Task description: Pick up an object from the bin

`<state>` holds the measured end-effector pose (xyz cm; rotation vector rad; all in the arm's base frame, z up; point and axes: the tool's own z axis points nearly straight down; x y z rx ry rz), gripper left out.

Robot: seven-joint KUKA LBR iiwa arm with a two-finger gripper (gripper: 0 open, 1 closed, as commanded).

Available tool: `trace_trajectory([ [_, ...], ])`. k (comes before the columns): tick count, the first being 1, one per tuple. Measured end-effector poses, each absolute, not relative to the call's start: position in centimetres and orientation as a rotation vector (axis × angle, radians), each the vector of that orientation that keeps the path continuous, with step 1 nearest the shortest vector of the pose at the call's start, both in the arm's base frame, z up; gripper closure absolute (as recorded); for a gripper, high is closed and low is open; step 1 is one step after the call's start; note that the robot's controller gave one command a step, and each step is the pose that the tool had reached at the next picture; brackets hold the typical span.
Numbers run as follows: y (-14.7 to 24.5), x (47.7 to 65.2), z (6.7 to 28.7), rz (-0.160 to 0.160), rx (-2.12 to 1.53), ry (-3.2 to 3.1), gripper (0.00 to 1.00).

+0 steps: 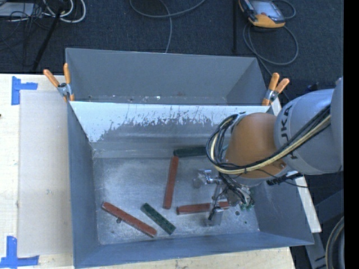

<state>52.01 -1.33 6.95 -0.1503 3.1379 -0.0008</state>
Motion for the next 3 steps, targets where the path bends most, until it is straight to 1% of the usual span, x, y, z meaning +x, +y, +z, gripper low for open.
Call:
trace_trajectory([
  [1, -1.31, 52.02, 6.96, -0.001, -0.153, 3.137, 1.00],
  [2, -1.31, 52.02, 6.95, -0.001, -0.154, 3.138, 0.00],
  [3, -1.32, 52.02, 6.95, -0.001, -0.155, 3.138, 1.00],
])
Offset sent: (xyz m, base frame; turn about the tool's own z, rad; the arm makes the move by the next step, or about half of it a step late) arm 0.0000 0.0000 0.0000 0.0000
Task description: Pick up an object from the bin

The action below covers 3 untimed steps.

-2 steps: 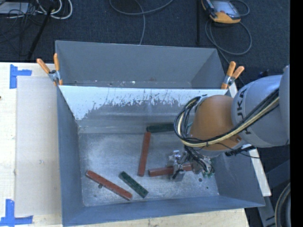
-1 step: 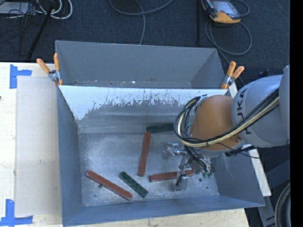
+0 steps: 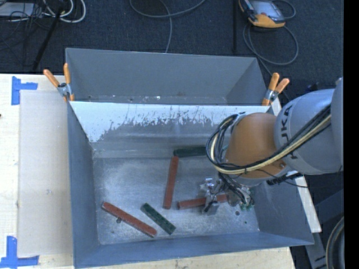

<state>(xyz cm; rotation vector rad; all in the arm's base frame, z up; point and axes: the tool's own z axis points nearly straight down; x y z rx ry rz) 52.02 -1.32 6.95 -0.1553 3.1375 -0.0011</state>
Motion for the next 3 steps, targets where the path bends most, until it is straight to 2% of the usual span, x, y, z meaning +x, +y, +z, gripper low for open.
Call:
trace_trajectory([
  [1, 4.09, 51.28, 6.92, 0.003, -0.583, 3.089, 1.00],
  [2, 3.98, 51.29, 6.91, 0.001, -0.581, 3.090, 0.00],
  [3, 3.98, 51.30, 6.93, 0.001, -0.580, 3.089, 1.00],
])
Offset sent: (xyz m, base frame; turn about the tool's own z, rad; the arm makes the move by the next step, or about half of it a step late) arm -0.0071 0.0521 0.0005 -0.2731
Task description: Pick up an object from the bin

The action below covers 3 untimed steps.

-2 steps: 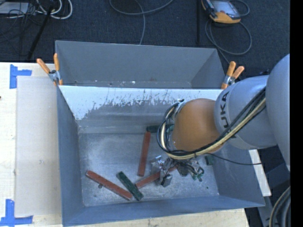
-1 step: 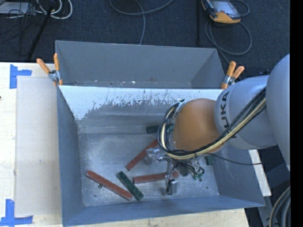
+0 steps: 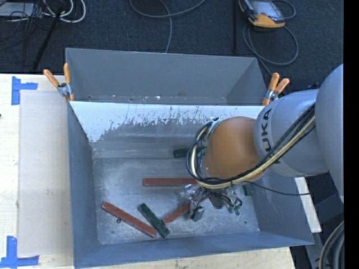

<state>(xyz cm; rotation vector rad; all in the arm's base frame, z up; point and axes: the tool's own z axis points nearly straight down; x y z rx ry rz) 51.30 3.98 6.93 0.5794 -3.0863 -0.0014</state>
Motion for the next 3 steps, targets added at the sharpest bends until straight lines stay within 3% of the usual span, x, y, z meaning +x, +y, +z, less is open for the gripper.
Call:
trace_trajectory([
  [1, 3.98, 51.29, 6.92, -0.001, 0.580, -3.086, 0.00],
  [2, 3.98, 51.29, 6.92, -0.001, 0.580, -3.086, 1.00],
  [3, 3.98, 51.29, 6.92, -0.001, 0.580, -3.086, 0.00],
])
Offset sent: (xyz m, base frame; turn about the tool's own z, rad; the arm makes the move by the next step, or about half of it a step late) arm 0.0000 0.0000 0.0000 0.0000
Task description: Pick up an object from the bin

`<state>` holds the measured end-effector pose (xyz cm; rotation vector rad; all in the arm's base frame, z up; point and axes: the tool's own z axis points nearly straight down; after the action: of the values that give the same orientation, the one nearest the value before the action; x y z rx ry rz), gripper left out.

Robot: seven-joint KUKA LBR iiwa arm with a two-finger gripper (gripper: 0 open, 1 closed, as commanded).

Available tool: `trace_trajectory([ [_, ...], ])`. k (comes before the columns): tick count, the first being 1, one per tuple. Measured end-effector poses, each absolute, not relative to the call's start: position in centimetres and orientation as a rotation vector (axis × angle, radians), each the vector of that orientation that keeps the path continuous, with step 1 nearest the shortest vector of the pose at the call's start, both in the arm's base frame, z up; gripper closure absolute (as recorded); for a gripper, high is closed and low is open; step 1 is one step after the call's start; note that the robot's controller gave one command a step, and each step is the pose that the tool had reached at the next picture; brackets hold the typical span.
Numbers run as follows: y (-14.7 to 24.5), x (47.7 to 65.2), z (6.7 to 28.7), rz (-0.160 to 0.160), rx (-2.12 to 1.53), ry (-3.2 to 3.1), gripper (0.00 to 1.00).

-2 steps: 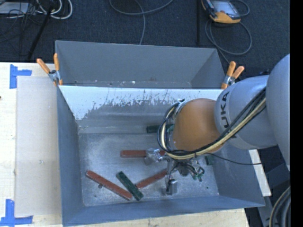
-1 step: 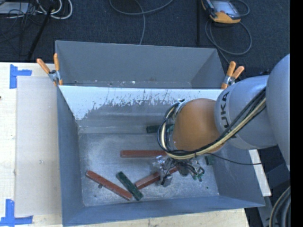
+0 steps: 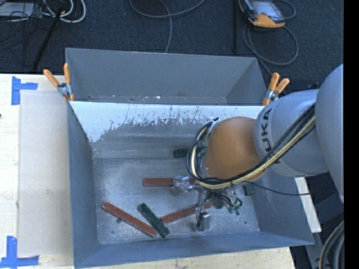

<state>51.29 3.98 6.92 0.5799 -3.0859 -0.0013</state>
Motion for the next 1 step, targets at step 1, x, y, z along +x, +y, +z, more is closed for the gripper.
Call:
trace_trajectory([
  [1, 3.98, 51.31, 6.96, -0.001, 0.580, -3.087, 1.00],
])
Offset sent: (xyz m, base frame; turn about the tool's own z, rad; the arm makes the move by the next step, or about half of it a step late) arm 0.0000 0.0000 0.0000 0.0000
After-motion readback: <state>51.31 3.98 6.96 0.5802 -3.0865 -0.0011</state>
